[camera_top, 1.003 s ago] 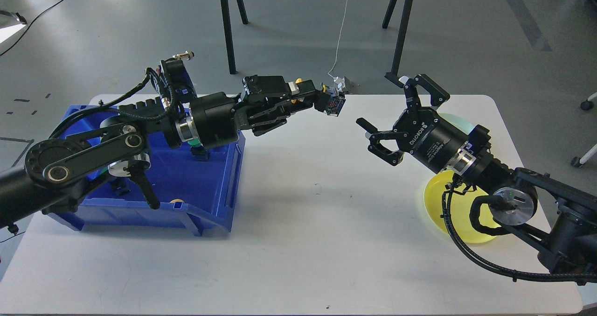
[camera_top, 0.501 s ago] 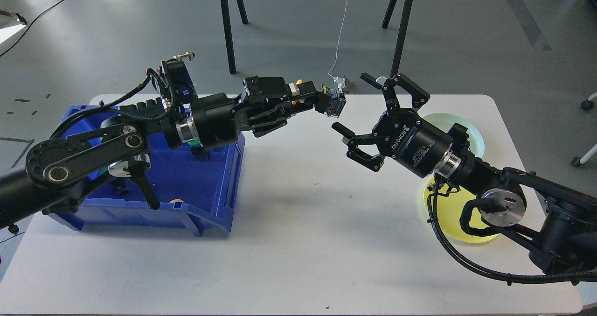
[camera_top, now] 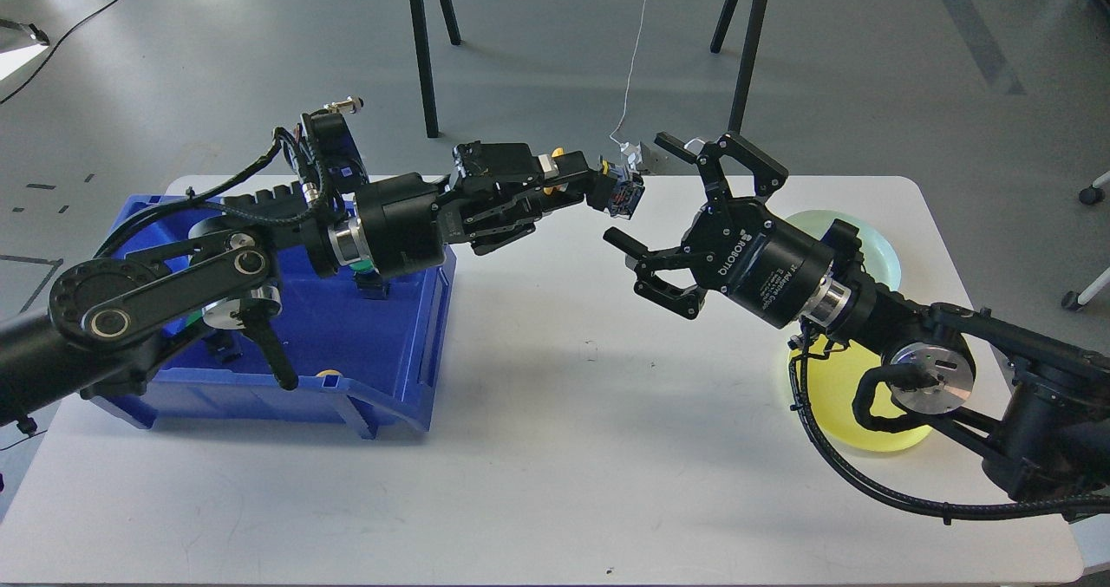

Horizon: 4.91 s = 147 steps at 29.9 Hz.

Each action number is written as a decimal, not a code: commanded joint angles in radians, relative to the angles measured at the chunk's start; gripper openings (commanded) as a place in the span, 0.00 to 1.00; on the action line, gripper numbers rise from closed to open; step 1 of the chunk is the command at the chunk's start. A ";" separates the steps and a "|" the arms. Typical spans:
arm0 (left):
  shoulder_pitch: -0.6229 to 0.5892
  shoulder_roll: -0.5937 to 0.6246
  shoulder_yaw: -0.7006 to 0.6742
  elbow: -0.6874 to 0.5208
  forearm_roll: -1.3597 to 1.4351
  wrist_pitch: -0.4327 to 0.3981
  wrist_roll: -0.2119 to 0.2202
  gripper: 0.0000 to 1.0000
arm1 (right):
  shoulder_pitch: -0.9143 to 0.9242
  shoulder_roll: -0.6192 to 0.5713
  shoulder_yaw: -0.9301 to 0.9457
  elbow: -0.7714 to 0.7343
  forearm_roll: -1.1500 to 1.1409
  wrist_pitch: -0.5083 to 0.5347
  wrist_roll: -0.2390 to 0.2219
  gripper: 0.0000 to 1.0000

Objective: Pass button and place on color plate
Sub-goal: 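Close the right gripper on the yellow button held by the left gripper, then carry the yellow button with the right gripper and release it on the yellow plate, then raise the right gripper and move the left gripper back to the bin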

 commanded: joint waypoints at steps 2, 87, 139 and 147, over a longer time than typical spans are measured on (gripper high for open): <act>0.000 0.001 0.000 0.002 0.000 -0.002 0.000 0.14 | 0.002 0.003 0.001 0.000 0.000 0.000 0.001 0.99; 0.002 -0.020 -0.003 0.028 -0.046 -0.002 0.000 0.97 | -0.515 -0.176 0.075 -0.244 -0.339 -0.572 0.124 0.25; 0.026 0.217 -0.003 0.049 -0.065 0.012 0.000 0.99 | -0.117 -0.193 0.386 0.046 0.142 -0.332 -0.046 0.96; 0.031 0.392 -0.002 0.035 0.340 0.087 0.000 0.99 | -0.095 -0.175 0.345 0.017 0.136 -0.331 -0.043 0.96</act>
